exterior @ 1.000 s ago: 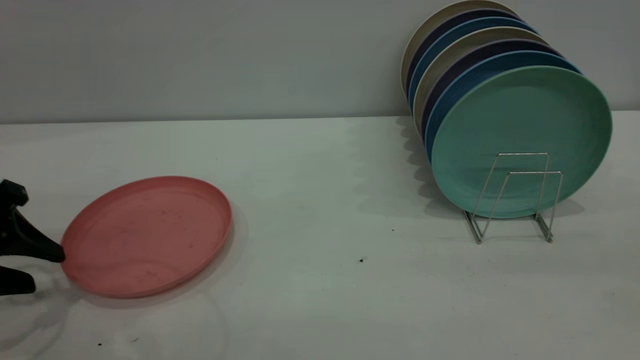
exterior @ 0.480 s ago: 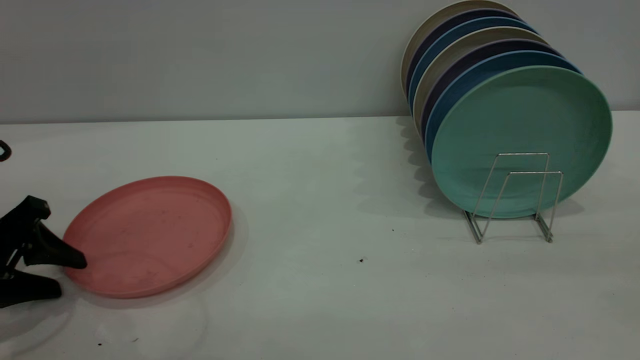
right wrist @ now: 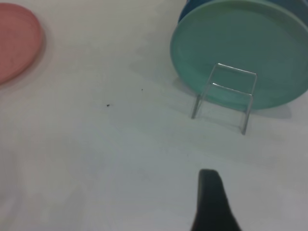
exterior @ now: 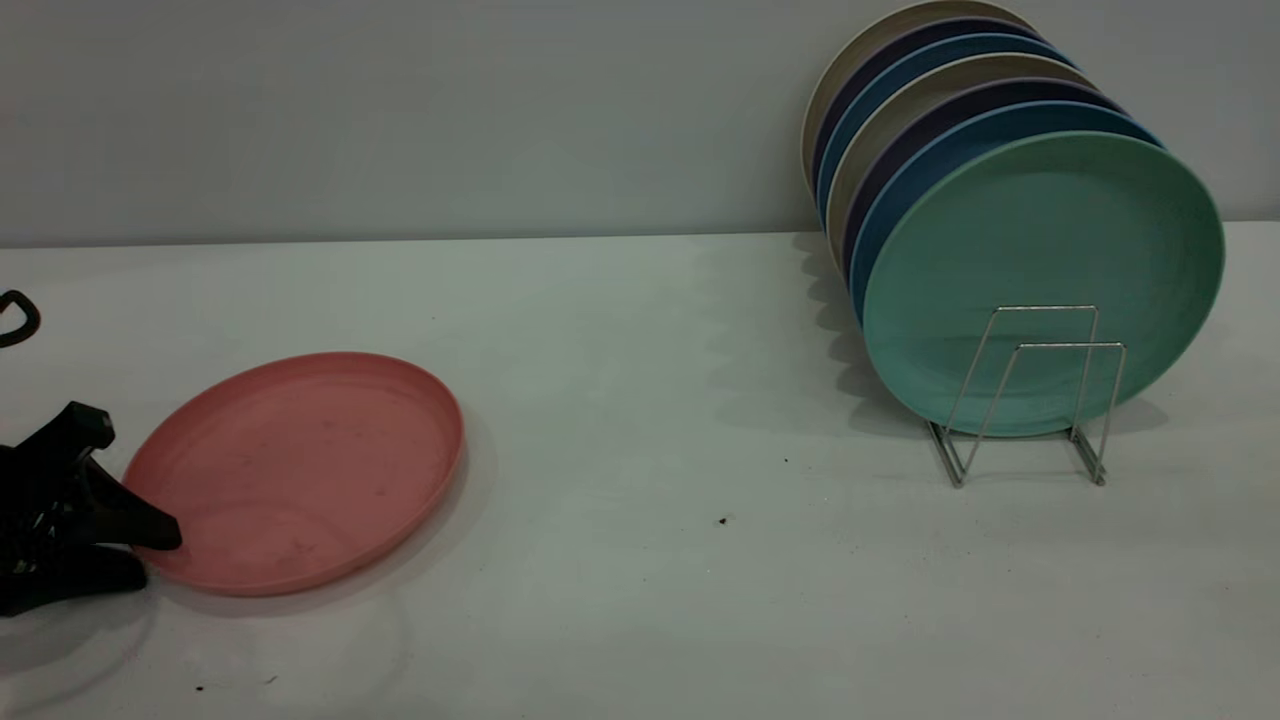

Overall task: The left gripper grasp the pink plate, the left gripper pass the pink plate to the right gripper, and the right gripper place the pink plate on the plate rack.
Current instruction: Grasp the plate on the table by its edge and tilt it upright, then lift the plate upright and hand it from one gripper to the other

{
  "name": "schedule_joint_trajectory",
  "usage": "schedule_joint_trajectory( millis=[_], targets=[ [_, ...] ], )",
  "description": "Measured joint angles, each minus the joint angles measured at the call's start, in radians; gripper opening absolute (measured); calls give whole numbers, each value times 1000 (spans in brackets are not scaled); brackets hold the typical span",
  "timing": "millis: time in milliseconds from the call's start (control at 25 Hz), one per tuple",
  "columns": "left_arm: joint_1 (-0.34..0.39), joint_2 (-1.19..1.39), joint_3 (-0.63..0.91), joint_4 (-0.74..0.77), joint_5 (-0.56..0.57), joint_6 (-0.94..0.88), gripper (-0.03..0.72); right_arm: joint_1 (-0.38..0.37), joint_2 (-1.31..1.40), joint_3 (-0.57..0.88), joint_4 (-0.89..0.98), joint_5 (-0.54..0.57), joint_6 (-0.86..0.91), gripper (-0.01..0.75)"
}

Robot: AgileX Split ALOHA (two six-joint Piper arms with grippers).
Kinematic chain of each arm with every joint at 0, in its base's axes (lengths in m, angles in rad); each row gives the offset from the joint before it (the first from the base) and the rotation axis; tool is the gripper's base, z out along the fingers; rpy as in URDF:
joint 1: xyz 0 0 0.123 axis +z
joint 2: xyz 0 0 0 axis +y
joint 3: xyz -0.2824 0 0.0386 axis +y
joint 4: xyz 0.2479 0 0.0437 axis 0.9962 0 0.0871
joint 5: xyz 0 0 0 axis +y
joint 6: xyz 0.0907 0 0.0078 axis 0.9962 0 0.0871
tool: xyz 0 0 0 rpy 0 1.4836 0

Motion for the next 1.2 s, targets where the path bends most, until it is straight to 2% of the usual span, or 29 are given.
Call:
schedule_joint_trajectory(
  millis=[240,320,480,600,800,920,1200],
  targets=[
    [0,0,-13,-5,8,2,58,0,0,0,0,0,0,505],
    [0,0,-14,-1,8,6,28,0,0,0,1,0,0,505],
    [0,4,-21,-1,37,9,18,0,3,0,38,17,-1,505],
    [1,5,-42,-1,121,27,18,0,32,0,104,21,-38,505],
    [-16,5,-77,-1,208,37,18,0,135,0,321,19,-223,505],
    [-59,5,-87,2,207,52,18,0,215,0,482,9,-373,505],
    [-237,-49,-139,7,136,54,18,0,424,0,830,-28,-722,505]
  ],
)
